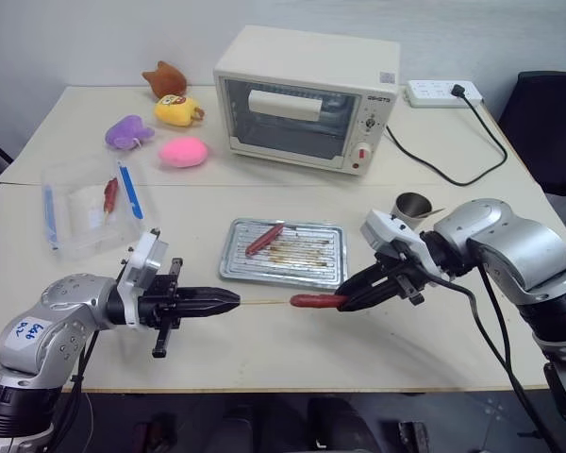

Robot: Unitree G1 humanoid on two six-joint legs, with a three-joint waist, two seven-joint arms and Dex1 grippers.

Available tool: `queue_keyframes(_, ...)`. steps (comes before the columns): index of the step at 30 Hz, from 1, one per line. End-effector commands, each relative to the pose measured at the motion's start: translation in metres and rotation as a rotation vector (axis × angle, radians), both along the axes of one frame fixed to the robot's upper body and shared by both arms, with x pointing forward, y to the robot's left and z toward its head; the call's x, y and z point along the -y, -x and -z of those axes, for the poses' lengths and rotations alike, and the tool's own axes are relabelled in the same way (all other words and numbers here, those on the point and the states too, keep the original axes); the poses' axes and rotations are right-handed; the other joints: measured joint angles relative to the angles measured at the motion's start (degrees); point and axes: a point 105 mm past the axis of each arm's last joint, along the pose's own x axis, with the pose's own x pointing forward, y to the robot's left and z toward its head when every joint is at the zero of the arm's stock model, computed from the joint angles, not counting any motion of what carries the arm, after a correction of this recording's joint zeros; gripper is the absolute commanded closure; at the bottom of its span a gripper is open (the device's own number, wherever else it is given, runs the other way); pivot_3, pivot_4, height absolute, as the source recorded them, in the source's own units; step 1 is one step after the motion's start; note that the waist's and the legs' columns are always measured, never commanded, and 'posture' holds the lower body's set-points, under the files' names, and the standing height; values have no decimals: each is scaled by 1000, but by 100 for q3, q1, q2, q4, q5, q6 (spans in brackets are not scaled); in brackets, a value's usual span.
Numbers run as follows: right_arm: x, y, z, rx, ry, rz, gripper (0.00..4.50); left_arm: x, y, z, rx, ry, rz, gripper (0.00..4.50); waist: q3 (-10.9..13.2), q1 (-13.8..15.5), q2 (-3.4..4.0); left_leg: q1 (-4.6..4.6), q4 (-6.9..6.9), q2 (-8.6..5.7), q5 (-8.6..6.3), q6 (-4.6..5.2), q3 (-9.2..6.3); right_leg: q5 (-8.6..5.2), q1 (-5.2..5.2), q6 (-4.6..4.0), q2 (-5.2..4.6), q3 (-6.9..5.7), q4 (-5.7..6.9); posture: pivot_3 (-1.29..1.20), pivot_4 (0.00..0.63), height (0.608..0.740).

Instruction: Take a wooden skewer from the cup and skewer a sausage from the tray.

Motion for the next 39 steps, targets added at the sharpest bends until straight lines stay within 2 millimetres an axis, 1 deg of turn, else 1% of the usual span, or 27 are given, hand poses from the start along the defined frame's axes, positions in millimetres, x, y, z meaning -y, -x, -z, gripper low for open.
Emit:
queue_keyframes(1,1,1,-8,26,-14,-12,3662,6,4,-7,29,17,41,4500,0,0,0,0,0,0,0,0,0,0,0,0,0,0,0,0,150,740)
queue_keyframes(13,-3,1,-9,36,-25,-21,3662,12,3,-3,24,15,62,4500,0,-2,0,0,0,0,0,0,0,0,0,0,0,0,0,0,150,740)
queue_keyframes(39,-32,4,-16,60,-57,-53,3662,30,-2,2,38,57,77,4500,0,-3,0,0,2,0,0,0,0,0,0,0,0,0,2,0,150,740)
